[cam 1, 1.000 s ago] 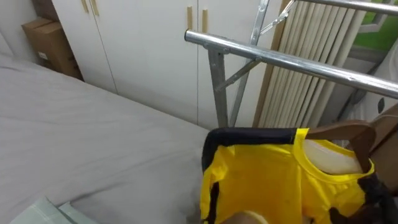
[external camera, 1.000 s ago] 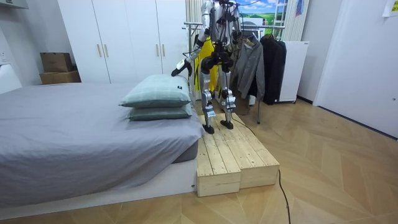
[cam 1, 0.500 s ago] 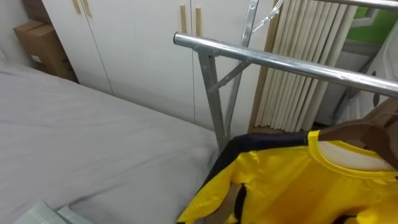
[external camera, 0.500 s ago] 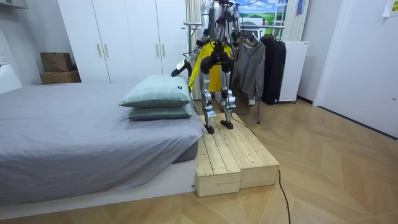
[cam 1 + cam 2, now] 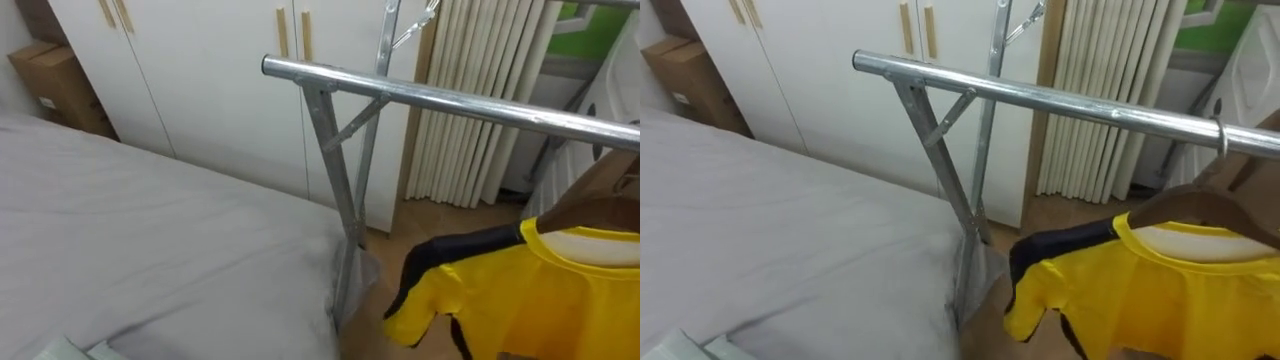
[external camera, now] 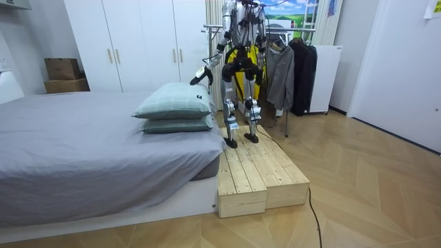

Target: Hang clothes

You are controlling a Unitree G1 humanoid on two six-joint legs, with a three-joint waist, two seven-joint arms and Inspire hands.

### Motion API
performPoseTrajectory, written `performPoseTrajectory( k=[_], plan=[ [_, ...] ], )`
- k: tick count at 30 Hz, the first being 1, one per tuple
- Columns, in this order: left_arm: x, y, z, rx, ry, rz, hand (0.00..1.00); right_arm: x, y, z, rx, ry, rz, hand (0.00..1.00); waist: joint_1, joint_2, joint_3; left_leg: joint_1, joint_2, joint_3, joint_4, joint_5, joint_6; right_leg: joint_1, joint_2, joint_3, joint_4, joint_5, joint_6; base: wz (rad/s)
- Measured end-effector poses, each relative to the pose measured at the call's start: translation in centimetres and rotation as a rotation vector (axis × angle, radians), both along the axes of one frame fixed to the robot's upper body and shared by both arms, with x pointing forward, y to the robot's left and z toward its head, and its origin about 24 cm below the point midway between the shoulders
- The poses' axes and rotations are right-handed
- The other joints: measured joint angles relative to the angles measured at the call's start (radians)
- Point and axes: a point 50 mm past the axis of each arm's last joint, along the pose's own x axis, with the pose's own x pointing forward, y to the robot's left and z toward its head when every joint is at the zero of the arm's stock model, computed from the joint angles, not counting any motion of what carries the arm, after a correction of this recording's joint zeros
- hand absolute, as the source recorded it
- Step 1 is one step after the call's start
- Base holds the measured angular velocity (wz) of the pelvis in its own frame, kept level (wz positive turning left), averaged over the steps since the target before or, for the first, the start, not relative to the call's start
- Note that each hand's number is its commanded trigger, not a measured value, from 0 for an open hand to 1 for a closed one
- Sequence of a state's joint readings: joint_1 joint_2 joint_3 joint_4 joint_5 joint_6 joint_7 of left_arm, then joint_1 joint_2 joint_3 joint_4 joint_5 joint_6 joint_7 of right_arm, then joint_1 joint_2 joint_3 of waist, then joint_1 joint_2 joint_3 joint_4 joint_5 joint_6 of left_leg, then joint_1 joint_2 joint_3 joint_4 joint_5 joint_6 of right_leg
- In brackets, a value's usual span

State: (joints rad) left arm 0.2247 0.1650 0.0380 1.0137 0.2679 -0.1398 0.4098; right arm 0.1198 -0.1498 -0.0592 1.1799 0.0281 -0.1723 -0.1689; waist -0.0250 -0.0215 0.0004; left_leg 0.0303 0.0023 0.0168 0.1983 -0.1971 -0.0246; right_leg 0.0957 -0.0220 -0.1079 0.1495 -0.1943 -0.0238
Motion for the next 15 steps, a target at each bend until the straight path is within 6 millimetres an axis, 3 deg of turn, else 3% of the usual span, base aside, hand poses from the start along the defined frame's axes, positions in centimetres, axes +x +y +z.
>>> performPoseTrajectory(
  k=[15],
  plan=[
    [-1.1, -0.3, -0.5, -0.031, 0.035, 0.080, 0.00, -5.0, 1.3, -1.3, 0.142, 0.142, -0.276, 0.00, -0.011, -0.001, -0.0013, 0.034, -0.003, 0.014, -0.009, 0.000, 0.001, 0.025, -0.003, 0.021, -0.001, -0.004, 0.006, -0.02]
  ],
)
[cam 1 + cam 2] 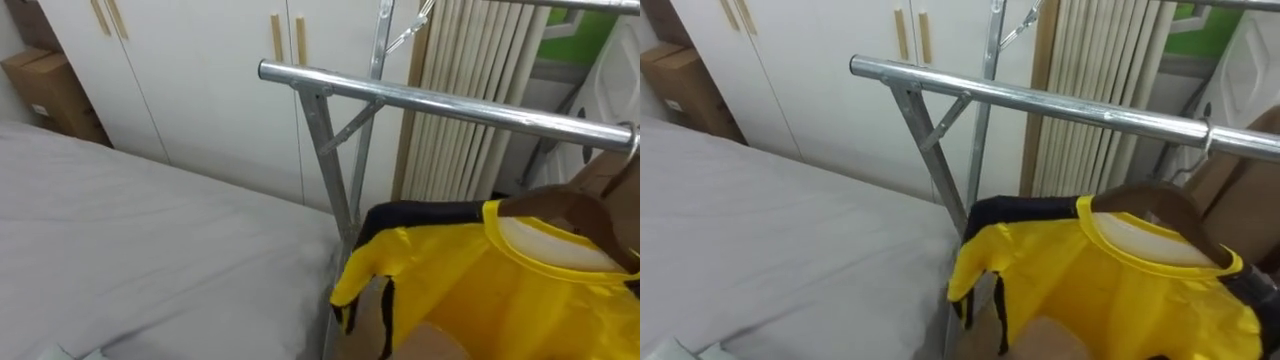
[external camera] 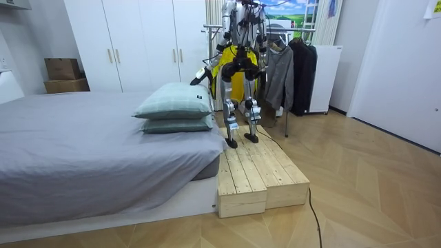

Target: Hang clothes

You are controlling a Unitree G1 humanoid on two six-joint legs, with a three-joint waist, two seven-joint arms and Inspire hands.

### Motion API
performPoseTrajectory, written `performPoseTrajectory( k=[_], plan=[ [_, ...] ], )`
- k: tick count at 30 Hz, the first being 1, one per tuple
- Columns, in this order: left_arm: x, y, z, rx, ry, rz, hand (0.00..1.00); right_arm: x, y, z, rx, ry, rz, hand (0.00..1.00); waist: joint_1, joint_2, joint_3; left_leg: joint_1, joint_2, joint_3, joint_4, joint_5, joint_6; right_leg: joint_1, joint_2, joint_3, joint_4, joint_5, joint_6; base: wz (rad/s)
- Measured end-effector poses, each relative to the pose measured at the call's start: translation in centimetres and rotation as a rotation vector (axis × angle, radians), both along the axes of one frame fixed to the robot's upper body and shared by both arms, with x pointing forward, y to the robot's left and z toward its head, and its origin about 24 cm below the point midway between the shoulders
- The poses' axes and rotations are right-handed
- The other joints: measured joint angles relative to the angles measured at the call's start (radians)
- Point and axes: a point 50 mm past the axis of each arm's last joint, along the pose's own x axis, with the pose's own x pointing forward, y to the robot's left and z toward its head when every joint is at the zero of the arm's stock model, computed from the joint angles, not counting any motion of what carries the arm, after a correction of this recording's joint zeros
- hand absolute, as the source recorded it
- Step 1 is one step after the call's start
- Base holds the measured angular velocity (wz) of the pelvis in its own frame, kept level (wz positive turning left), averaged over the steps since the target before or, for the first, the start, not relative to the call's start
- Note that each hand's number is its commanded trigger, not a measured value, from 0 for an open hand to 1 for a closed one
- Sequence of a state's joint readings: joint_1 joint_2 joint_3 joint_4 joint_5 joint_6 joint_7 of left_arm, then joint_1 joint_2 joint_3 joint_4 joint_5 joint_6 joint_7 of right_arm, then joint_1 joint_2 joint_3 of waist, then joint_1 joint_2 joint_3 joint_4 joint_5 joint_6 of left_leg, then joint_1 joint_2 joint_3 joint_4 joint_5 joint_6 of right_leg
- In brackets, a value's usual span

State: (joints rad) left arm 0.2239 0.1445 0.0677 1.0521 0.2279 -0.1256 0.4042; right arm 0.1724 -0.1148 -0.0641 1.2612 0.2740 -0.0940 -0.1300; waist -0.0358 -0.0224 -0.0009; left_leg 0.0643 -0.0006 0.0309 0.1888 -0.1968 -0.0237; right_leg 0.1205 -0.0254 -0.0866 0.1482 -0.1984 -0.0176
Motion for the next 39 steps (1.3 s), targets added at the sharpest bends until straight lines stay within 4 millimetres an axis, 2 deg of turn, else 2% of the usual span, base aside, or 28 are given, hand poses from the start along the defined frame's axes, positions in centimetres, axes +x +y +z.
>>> performPoseTrajectory(
  k=[7, 33, 39],
  plan=[
    [-0.3, -0.1, -0.2, -0.007, 0.020, 0.014, 0.00, -0.7, 0.4, -0.2, 0.056, 0.020, -0.037, 0.00, -0.003, 0.005, 0.0001, 0.002, 0.000, 0.000, 0.000, 0.000, 0.000, 0.002, 0.000, 0.002, 0.001, 0.000, 0.000, 0.00],
    [-0.2, -0.1, -0.3, -0.061, 0.009, 0.106, 0.00, 0.3, 0.2, -0.2, 0.137, 0.039, -0.020, 0.00, -0.012, 0.005, -0.0004, 0.000, 0.000, 0.000, 0.000, 0.000, 0.000, 0.004, -0.001, -0.011, 0.001, 0.000, 0.000, 0.00],
    [-0.1, -0.1, -0.3, -0.060, 0.006, 0.102, 0.00, 0.5, 0.2, -0.2, 0.134, 0.042, 0.001, 0.00, -0.009, 0.005, -0.0012, -0.013, -0.001, -0.013, 0.012, 0.000, 0.000, 0.004, -0.002, -0.025, 0.000, -0.002, 0.000, 0.04]
  ],
)
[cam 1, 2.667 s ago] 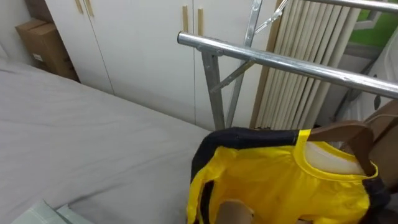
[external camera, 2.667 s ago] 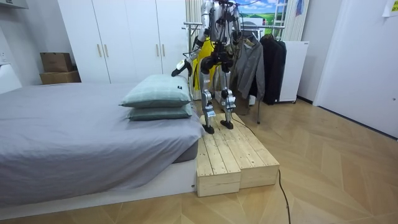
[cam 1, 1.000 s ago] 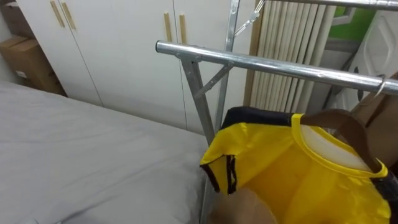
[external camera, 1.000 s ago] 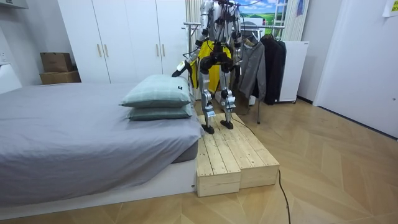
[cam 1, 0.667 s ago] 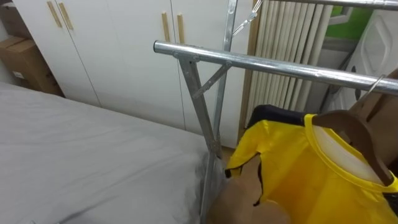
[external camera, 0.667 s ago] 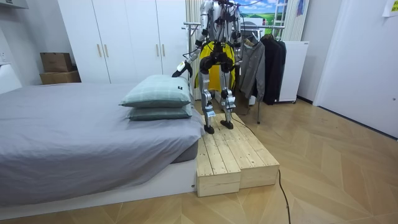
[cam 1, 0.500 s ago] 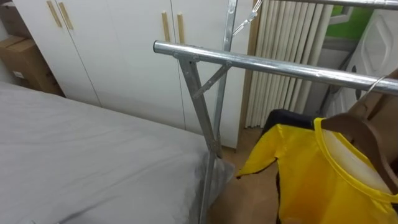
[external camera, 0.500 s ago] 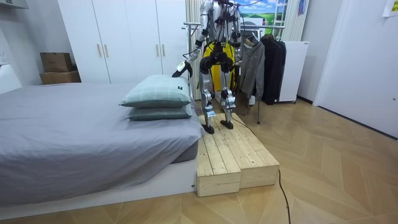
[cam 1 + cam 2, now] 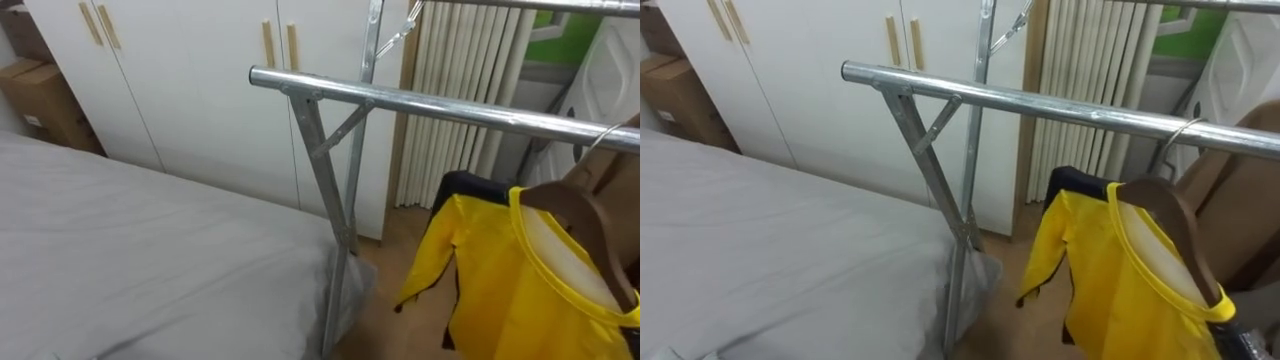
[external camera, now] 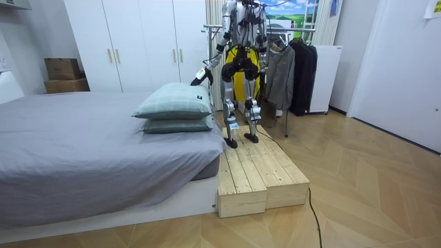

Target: Hang clothes

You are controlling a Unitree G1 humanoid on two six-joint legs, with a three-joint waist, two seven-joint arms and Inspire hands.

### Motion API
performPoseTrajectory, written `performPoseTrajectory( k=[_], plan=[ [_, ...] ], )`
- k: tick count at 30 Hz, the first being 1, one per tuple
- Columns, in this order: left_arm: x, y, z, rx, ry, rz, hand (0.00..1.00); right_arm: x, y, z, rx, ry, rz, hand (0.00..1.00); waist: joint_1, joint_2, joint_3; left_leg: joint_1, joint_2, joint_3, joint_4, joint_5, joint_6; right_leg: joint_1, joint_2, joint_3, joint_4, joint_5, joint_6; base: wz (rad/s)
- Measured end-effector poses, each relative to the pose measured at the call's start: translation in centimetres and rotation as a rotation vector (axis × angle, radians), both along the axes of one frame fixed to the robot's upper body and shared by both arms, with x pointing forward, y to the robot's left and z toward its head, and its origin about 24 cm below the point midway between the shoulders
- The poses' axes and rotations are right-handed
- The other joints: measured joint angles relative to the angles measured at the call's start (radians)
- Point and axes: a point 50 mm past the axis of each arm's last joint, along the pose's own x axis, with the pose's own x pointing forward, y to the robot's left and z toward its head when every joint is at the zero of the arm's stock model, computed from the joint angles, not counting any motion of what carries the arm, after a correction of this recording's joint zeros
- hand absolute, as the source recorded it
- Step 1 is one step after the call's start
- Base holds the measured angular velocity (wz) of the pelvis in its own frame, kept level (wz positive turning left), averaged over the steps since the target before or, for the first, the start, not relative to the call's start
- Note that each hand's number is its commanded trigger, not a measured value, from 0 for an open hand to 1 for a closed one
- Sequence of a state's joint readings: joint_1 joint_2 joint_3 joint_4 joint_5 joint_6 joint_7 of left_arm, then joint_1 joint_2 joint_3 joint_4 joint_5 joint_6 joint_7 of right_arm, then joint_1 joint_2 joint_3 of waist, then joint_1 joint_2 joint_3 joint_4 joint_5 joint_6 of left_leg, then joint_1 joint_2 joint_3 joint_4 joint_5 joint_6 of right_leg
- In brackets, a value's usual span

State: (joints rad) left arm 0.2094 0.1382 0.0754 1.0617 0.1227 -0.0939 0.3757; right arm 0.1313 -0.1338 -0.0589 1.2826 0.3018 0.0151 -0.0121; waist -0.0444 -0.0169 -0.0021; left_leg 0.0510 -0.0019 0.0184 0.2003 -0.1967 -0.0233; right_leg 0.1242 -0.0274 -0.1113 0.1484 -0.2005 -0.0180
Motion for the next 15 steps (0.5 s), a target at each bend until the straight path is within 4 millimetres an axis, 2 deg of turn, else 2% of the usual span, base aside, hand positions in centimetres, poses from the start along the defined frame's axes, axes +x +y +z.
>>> performPoseTrajectory(
  k=[3, 6, 8, 9, 10, 11, 12, 14, 15],
  plan=[
    [0.1, 0.2, 0.1, -0.004, -0.001, -0.016, 0.00, 0.1, -0.1, 0.0, -0.008, 0.004, 0.034, 0.00, 0.003, 0.002, -0.0025, -0.016, -0.003, -0.026, 0.011, 0.000, 0.000, 0.000, 0.000, -0.024, 0.001, -0.002, -0.002, 0.23],
    [0.5, 0.0, 0.1, -0.007, -0.012, -0.030, 0.00, 0.6, -0.4, 0.1, -0.034, 0.007, 0.067, 0.00, 0.024, 0.008, -0.0041, -0.036, -0.004, -0.051, 0.031, 0.000, 0.000, 0.007, 0.000, -0.057, 0.003, -0.003, -0.003, 0.31],
    [0.7, -0.1, 0.1, -0.002, -0.021, -0.061, 0.00, 1.5, -0.4, 0.2, -0.044, 0.004, 0.097, 0.00, 0.024, 0.011, -0.0036, -0.067, -0.011, -0.093, 0.053, 0.000, -0.001, 0.014, -0.002, -0.117, 0.001, -0.004, -0.006, 0.65],
    [0.8, -0.3, 0.1, -0.004, -0.025, -0.064, 0.00, 1.6, -0.5, 0.2, -0.050, 0.006, 0.105, 0.00, 0.026, 0.013, -0.0034, -0.081, -0.012, -0.096, 0.064, 0.000, -0.001, 0.014, -0.003, -0.136, 0.001, -0.004, -0.006, 0.89],
    [1.2, -0.6, 0.1, -0.005, -0.029, -0.081, 0.00, 1.8, -0.6, 0.2, -0.055, 0.006, 0.112, 0.00, 0.025, 0.016, -0.0032, -0.109, -0.013, -0.094, 0.085, 0.000, -0.001, 0.015, -0.004, -0.184, 0.001, -0.004, -0.006, 0.87],
    [1.4, -0.7, 0.1, -0.007, -0.033, -0.089, 0.00, 1.8, -0.5, 0.2, -0.058, 0.006, 0.111, 0.00, 0.022, 0.015, -0.0035, -0.124, -0.012, -0.090, 0.093, 0.002, -0.001, 0.017, -0.005, -0.213, 0.001, -0.004, -0.006, 1.22],
    [1.8, -0.8, 0.1, -0.010, -0.036, -0.111, 0.00, 1.9, -0.5, 0.2, -0.058, 0.005, 0.107, 0.00, 0.021, 0.013, -0.0044, -0.148, -0.010, -0.068, 0.100, 0.015, 0.001, 0.020, -0.008, -0.263, -0.001, -0.005, -0.007, 1.26],
    [2.3, -1.2, 0.2, -0.024, -0.061, -0.118, 0.00, 2.0, -0.7, 0.3, -0.066, 0.006, 0.109, 0.00, 0.025, 0.002, -0.0053, -0.171, -0.002, 0.073, 0.071, 0.066, 0.019, 0.036, -0.033, -0.366, -0.017, -0.005, -0.006, 1.31],
    [2.5, -1.4, 0.2, -0.027, -0.068, -0.117, 0.00, 2.1, -0.8, 0.3, -0.067, 0.005, 0.109, 0.00, 0.029, 0.000, -0.0052, -0.171, 0.002, 0.098, 0.054, 0.084, 0.023, 0.035, -0.041, -0.386, -0.019, -0.007, -0.004, 1.02]
  ],
)
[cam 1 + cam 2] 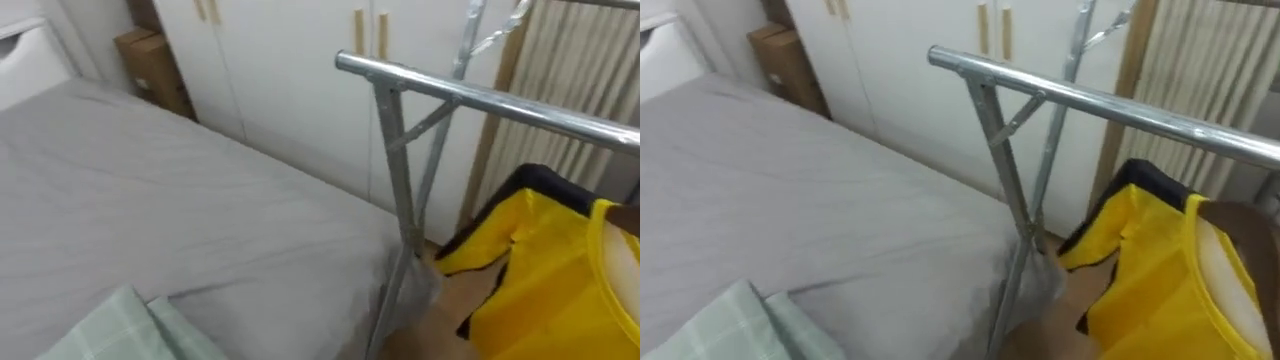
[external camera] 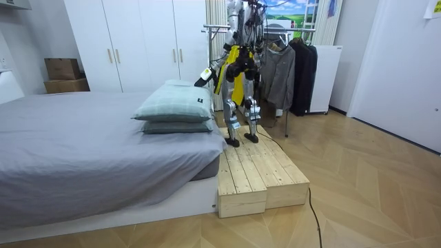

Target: Hang clothes

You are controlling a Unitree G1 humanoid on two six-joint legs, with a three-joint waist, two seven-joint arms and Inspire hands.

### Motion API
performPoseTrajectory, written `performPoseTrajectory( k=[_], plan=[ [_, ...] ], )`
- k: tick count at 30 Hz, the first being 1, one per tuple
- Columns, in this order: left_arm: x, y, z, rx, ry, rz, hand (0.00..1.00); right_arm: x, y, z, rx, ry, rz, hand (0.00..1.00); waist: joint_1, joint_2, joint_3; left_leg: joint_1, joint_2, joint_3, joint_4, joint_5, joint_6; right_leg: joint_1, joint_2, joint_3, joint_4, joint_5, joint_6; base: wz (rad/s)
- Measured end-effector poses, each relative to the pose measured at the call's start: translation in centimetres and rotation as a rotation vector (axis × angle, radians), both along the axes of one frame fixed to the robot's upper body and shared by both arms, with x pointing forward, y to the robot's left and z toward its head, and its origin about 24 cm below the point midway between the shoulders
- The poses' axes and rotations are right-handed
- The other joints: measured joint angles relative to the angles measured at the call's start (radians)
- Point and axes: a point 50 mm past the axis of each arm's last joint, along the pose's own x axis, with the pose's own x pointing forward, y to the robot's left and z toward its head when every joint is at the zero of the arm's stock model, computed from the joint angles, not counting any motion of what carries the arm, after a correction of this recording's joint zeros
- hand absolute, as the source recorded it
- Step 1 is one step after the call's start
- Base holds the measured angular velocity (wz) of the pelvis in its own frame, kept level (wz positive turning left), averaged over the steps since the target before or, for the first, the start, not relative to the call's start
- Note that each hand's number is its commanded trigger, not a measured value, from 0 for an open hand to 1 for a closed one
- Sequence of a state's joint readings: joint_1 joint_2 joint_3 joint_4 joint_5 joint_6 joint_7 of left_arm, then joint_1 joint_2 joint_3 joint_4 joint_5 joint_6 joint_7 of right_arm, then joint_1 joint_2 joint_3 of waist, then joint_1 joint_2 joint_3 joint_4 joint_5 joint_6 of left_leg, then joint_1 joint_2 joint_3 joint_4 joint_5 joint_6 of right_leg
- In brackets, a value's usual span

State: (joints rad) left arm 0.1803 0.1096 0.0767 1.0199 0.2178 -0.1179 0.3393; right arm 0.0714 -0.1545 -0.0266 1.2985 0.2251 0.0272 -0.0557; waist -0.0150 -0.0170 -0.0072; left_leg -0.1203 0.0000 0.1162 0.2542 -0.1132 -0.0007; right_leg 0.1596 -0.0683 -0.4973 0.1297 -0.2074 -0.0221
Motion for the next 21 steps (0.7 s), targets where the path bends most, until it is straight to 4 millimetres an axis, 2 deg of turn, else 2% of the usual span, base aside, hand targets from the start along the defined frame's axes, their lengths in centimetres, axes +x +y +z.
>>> performPoseTrajectory(
  k=[1, 2, 3, 4, 5, 6, 8, 10, 11, 12, 13, 15, 16, 17, 18, 19, 20, 21],
  plan=[
    [0.2, -0.4, 0.0, -0.005, -0.005, -0.012, 0.00, 0.3, -0.1, 0.0, -0.003, 0.002, -0.001, 0.00, 0.013, -0.005, -0.0002, -0.001, 0.000, 0.053, -0.030, 0.028, 0.005, -0.002, -0.010, -0.038, -0.011, -0.001, 0.000, 0.83],
    [0.2, -0.7, -0.1, -0.014, -0.003, -0.007, 0.00, 0.2, -0.2, 0.0, -0.006, 0.012, -0.004, 0.00, 0.023, -0.010, 0.0007, -0.004, 0.021, 0.123, -0.005, 0.028, 0.008, -0.004, -0.018, -0.086, -0.022, -0.003, 0.001, 0.83],
    [0.2, -0.8, -0.1, -0.018, -0.002, -0.008, 0.00, 0.3, -0.1, 0.0, -0.007, 0.013, -0.001, 0.00, 0.028, -0.012, -0.0004, -0.009, 0.042, 0.160, 0.030, 0.013, 0.011, 0.000, -0.018, -0.106, -0.019, -0.007, 0.002, 0.68],
    [0.1, -0.8, -0.2, -0.022, -0.001, -0.009, 0.00, 0.1, 0.0, 0.0, -0.003, 0.022, 0.000, 0.00, 0.056, -0.015, -0.0021, -0.006, 0.093, 0.215, 0.092, -0.027, -0.005, 0.005, -0.017, -0.126, -0.006, -0.018, 0.004, 0.58],
    [0.2, -0.9, -0.2, -0.030, 0.000, -0.012, 0.00, 0.2, 0.1, -0.1, -0.001, 0.026, 0.007, 0.00, 0.069, -0.017, -0.0011, -0.002, 0.131, 0.235, 0.134, -0.054, -0.022, 0.014, -0.013, -0.149, 0.006, -0.026, 0.007, 0.49],
    [0.2, -0.9, -0.2, -0.035, 0.000, -0.014, 0.00, 0.1, 0.1, -0.1, -0.001, 0.028, 0.010, 0.00, 0.075, -0.019, -0.0019, 0.000, 0.142, 0.239, 0.149, -0.063, -0.028, 0.019, -0.014, -0.160, 0.012, -0.033, 0.012, 0.46],
    [0.0, -0.9, -0.2, -0.043, 0.003, -0.004, 0.00, 0.3, 0.0, 0.0, -0.003, 0.023, 0.015, 0.00, 0.093, -0.018, -0.0001, 0.009, 0.142, 0.232, 0.156, -0.083, -0.032, 0.037, -0.015, -0.175, 0.030, -0.050, 0.025, 0.30],
    [0.2, -0.6, 0.0, -0.042, -0.017, 0.016, 0.00, 1.2, -0.1, 0.1, 0.011, -0.011, -0.008, 0.00, 0.105, -0.033, -0.0036, 0.018, 0.102, 0.207, 0.116, -0.075, -0.033, 0.041, -0.015, -0.181, 0.038, -0.057, 0.039, 0.31],
    [0.3, -0.7, 0.0, -0.042, -0.020, 0.016, 0.00, 1.4, -0.2, 0.1, 0.009, -0.019, -0.016, 0.00, 0.106, -0.034, -0.0053, 0.022, 0.092, 0.204, 0.108, -0.068, -0.029, 0.045, -0.020, -0.190, 0.038, -0.056, 0.041, 0.38],
    [0.3, -0.8, 0.0, -0.046, -0.024, 0.017, 0.00, 1.5, -0.5, 0.2, 0.000, -0.030, -0.025, 0.00, 0.106, -0.042, -0.0008, 0.026, 0.083, 0.198, 0.097, -0.066, -0.028, 0.053, -0.025, -0.212, 0.037, -0.053, 0.045, 0.42],
    [0.4, -1.0, -0.1, -0.055, -0.029, 0.024, 0.00, 1.6, -0.7, 0.3, -0.011, -0.036, -0.026, 0.00, 0.101, -0.037, 0.0000, 0.026, 0.081, 0.202, 0.099, -0.066, -0.025, 0.067, -0.038, -0.248, 0.038, -0.051, 0.049, 0.58],
    [0.6, -1.5, -0.1, -0.089, -0.044, 0.045, 0.00, 1.1, -0.8, 0.3, -0.025, -0.033, -0.035, 0.00, 0.087, -0.029, -0.0050, 0.030, 0.089, 0.244, 0.115, -0.073, -0.015, 0.079, -0.047, -0.318, 0.058, -0.047, 0.053, 0.60],
    [0.8, -1.8, -0.2, -0.106, -0.051, 0.043, 0.00, 0.7, -0.8, 0.3, -0.031, -0.025, -0.037, 0.00, 0.074, -0.019, -0.0060, 0.033, 0.103, 0.300, 0.136, -0.083, 0.000, 0.087, -0.056, -0.375, 0.085, -0.047, 0.053, 0.59],
    [0.8, -2.0, -0.2, -0.124, -0.053, 0.034, 0.00, 0.3, -0.7, 0.2, -0.034, -0.016, -0.043, 0.00, 0.068, -0.010, -0.0030, 0.038, 0.112, 0.341, 0.152, -0.094, 0.014, 0.094, -0.069, -0.406, 0.122, -0.047, 0.053, 0.57],
    [0.9, -2.0, -0.2, -0.131, -0.053, 0.030, 0.00, 0.0, -0.7, 0.2, -0.035, -0.010, -0.048, 0.00, 0.062, -0.005, -0.0014, 0.041, 0.113, 0.353, 0.156, -0.098, 0.020, 0.097, -0.071, -0.418, 0.151, -0.047, 0.053, 0.66],
    [1.0, -2.1, -0.2, -0.143, -0.052, 0.022, 0.00, -0.7, -0.6, 0.1, -0.034, 0.001, -0.072, 0.00, 0.040, 0.005, 0.0012, 0.047, 0.112, 0.339, 0.151, -0.103, 0.024, 0.090, -0.095, -0.406, 0.245, -0.046, 0.052, 0.65],
    [1.1, -2.2, -0.2, -0.150, -0.053, 0.018, 0.00, -1.0, -0.6, 0.1, -0.034, 0.008, -0.085, 0.00, 0.033, 0.010, 0.0021, 0.053, 0.110, 0.318, 0.143, -0.105, 0.025, 0.077, -0.111, -0.377, 0.303, -0.041, 0.045, 0.79],
    [1.4, -2.3, -0.2, -0.163, -0.058, 0.009, 0.00, -1.5, -0.5, 0.0, -0.032, 0.012, -0.119, 0.00, 0.025, 0.034, 0.0043, 0.061, 0.118, 0.239, 0.115, -0.114, 0.026, 0.005, -0.115, -0.231, 0.398, -0.063, 0.015, 0.47]
  ],
)
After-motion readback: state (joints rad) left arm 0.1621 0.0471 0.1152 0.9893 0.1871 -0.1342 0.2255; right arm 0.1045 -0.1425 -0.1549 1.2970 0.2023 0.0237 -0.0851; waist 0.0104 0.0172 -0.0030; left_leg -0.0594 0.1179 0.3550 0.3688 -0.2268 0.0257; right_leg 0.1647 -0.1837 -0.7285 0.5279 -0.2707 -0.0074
